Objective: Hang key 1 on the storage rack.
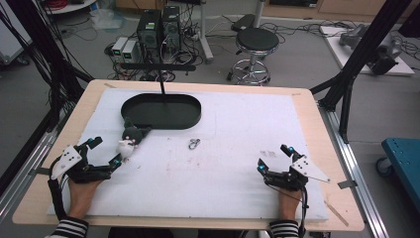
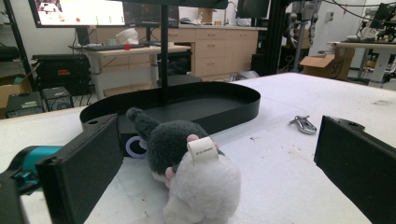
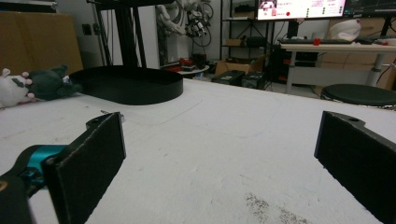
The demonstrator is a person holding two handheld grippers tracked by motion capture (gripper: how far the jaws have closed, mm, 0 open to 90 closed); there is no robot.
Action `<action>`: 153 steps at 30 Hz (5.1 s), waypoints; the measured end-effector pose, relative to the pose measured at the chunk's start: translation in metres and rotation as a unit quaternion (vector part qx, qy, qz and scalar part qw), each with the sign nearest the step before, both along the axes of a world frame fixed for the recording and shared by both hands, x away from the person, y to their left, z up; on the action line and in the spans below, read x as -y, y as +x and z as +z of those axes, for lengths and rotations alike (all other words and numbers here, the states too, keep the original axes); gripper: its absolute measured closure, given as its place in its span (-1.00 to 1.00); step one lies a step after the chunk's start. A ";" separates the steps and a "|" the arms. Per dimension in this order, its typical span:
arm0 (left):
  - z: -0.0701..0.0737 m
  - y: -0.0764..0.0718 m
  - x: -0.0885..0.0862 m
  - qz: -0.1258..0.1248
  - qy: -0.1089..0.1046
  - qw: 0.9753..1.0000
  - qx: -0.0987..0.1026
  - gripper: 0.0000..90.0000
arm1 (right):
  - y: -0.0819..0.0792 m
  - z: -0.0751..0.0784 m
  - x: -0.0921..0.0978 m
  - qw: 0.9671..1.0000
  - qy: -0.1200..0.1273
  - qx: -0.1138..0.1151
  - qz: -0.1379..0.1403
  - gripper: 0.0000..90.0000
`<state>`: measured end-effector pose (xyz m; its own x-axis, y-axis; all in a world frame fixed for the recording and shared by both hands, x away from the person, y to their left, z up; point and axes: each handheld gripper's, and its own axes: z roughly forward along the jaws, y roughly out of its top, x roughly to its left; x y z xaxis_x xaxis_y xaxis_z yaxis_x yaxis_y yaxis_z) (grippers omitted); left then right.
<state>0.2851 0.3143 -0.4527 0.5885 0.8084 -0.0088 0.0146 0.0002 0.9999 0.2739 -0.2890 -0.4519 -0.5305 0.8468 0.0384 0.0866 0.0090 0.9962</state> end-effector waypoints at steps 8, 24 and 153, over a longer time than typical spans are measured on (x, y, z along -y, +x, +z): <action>0.000 0.000 0.000 0.001 0.000 1.000 0.000 -0.96 | 0.000 0.000 0.000 1.000 0.000 -0.001 0.000 -0.97; 0.005 -0.001 0.001 0.011 0.010 1.000 -0.002 -0.96 | 0.000 0.000 0.000 1.000 0.001 -0.003 -0.001 -0.97; 0.058 0.079 0.054 0.048 0.261 0.882 -0.389 0.22 | 0.001 0.000 0.000 1.000 -0.003 -0.002 0.000 -0.97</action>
